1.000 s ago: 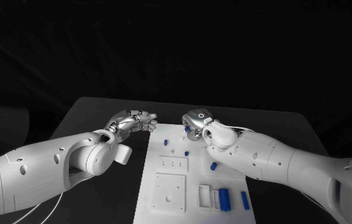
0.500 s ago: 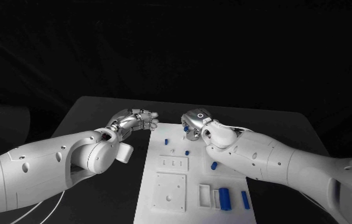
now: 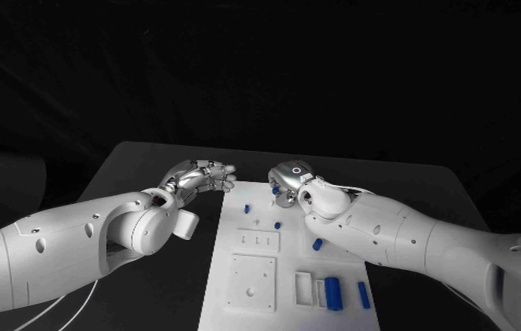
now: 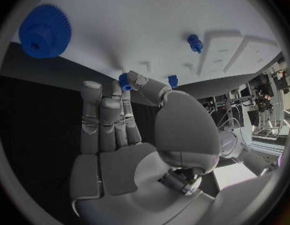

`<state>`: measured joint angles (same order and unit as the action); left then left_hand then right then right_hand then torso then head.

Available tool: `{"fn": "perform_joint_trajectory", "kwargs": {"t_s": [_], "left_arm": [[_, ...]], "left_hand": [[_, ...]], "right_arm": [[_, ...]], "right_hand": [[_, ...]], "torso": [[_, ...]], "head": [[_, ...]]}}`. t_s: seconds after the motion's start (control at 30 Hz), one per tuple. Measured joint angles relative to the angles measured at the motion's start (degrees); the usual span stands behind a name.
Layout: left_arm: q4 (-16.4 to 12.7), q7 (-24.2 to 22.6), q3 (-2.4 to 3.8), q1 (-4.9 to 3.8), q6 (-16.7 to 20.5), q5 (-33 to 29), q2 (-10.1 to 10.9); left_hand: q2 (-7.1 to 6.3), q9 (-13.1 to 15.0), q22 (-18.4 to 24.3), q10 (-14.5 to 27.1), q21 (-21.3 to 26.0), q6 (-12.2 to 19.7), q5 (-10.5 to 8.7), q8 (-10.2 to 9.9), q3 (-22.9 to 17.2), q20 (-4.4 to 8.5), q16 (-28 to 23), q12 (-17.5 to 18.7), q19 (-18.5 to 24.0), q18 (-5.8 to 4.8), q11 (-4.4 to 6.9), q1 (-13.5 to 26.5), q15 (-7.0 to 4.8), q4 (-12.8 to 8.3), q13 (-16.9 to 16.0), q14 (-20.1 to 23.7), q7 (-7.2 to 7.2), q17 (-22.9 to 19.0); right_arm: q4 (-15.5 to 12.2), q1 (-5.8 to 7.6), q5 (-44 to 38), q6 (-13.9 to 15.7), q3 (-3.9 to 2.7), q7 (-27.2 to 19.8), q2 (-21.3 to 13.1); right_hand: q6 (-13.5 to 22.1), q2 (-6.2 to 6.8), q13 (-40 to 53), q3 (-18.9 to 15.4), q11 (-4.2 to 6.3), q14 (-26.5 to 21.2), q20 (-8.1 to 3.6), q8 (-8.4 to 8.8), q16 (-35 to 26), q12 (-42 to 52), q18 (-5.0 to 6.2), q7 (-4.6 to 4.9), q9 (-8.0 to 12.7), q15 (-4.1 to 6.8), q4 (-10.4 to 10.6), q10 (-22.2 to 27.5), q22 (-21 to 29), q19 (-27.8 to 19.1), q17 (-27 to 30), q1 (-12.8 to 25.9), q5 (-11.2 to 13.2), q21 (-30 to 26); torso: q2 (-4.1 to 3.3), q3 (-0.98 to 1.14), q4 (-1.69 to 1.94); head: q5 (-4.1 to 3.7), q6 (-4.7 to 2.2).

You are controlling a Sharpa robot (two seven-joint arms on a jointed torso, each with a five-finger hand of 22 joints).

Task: Assemble the parts on the task board

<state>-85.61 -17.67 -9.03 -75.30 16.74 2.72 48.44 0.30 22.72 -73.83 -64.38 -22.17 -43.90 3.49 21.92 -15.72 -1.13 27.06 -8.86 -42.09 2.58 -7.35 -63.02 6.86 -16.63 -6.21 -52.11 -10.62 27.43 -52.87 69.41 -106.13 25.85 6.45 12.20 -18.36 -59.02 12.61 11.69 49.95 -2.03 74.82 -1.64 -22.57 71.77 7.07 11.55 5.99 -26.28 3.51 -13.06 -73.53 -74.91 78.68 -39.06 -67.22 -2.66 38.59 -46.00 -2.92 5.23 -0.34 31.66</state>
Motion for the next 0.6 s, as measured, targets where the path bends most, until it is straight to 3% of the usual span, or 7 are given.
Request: {"fn": "perform_joint_trajectory", "kwargs": {"t_s": [0.33,0.37,0.6], "left_arm": [[0.0,0.02,0.0,-0.04,-0.01,-0.01,-0.06],[0.0,0.03,0.0,-0.04,-0.01,-0.01,-0.06],[-0.04,0.06,0.0,-0.08,-0.01,-0.02,0.07]], "left_hand": [[0.0,0.0,0.0,0.0,0.0,0.0,0.0,0.0,0.0,0.0,0.0,0.0,0.0,0.0,0.0,0.0,0.0,0.0,0.05,0.0,0.0,0.0],[0.0,0.0,0.0,0.0,0.0,0.0,0.0,0.0,0.0,0.0,0.0,0.0,0.0,0.0,0.0,0.0,0.0,0.0,0.05,0.0,0.0,-0.01],[0.0,0.01,0.0,0.0,0.0,0.0,0.0,0.0,0.0,0.0,-0.22,0.0,0.0,-0.01,0.0,0.0,0.0,0.0,0.05,0.0,0.0,-0.01]], "right_arm": [[1.31,-0.03,0.58,-0.34,0.01,0.02,0.9],[1.38,-0.04,0.66,-0.43,0.02,0.02,0.94],[1.54,-0.1,1.27,-1.17,0.05,0.01,0.98]], "right_hand": [[0.24,0.0,0.06,-0.06,-0.06,-0.14,0.13,0.03,0.0,-0.55,-0.01,0.22,0.05,-0.13,-0.06,0.06,0.0,-0.12,0.14,0.0,0.0,0.0],[0.87,0.13,0.09,-0.06,-0.65,-0.43,0.35,0.49,0.0,-1.08,-0.01,0.77,0.15,-0.32,-0.06,0.65,0.0,-0.41,0.26,0.13,0.0,0.0],[3.4,1.59,-0.47,0.23,-2.9,-0.62,0.52,2.14,-0.56,-2.91,-0.11,1.89,0.83,-1.48,0.29,2.91,0.01,-1.13,0.84,0.7,-0.07,0.0]], "torso": [[-0.07,0.03,0.03],[-0.08,0.03,0.03],[-0.09,0.03,-0.03]], "head": [[0.03,-0.04],[0.03,-0.05],[0.14,0.04]]}}
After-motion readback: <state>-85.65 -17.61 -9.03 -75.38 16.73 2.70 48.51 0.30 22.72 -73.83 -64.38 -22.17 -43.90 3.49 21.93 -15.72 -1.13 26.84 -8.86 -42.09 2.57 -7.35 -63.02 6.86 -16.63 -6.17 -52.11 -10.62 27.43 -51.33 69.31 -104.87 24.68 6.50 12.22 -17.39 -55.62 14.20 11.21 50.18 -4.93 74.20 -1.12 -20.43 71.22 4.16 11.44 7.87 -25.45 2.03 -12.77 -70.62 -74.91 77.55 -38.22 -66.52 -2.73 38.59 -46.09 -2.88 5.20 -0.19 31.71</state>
